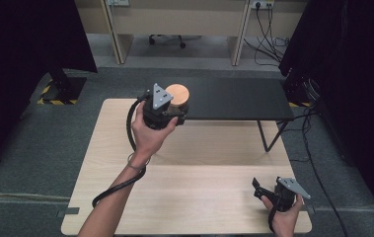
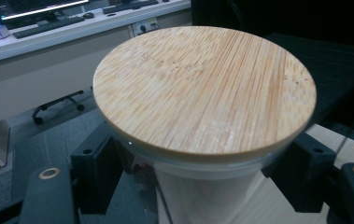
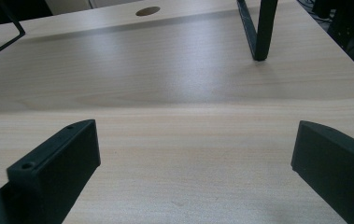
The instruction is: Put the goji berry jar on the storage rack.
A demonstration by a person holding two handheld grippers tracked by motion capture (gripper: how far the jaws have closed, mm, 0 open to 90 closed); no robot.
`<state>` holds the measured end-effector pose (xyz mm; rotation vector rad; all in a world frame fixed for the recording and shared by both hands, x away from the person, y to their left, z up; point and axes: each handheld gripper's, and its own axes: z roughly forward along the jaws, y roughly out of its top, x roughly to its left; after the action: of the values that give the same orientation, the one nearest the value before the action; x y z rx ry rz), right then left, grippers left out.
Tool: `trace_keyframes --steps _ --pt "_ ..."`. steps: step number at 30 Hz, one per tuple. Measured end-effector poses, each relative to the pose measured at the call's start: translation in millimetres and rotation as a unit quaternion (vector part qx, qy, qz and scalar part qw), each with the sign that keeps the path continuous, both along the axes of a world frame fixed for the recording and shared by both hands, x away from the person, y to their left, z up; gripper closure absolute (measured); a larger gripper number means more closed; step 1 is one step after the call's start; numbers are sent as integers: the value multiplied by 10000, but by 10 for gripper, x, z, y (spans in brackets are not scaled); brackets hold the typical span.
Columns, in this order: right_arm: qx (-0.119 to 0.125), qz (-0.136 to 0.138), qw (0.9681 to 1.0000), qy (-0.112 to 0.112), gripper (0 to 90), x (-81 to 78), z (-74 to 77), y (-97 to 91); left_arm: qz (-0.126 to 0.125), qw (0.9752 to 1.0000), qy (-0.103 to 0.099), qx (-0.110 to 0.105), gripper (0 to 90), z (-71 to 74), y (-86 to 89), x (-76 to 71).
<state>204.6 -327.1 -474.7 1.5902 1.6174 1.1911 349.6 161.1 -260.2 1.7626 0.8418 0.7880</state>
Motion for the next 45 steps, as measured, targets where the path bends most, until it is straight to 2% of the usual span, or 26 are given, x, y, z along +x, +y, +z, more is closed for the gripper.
trace_keyframes --steps 7,12,24,26,30,33,45 --pt "15 1 10000 -2 12 -1 -1 -2 142 9998 24 119 257 19 -111 182" --pt "31 22 10000 10 12 5 0 -14 285 9994 122 158 257 5 -218 359" --pt "16 49 10000 20 12 12 3 -16 398 9983 406 87 257 -110 -319 546" --pt "5 51 10000 25 12 13 5 -13 397 9984 410 -41 257 -146 -294 573" --pt "-3 49 10000 18 14 11 4 -10 333 9984 445 -116 257 -161 -257 614" --pt "3 49 10000 24 13 12 5 -11 293 9967 611 -447 257 -196 -157 676" --pt "-32 62 10000 21 15 14 6 -9 283 9969 590 -436 257 -206 -146 679"
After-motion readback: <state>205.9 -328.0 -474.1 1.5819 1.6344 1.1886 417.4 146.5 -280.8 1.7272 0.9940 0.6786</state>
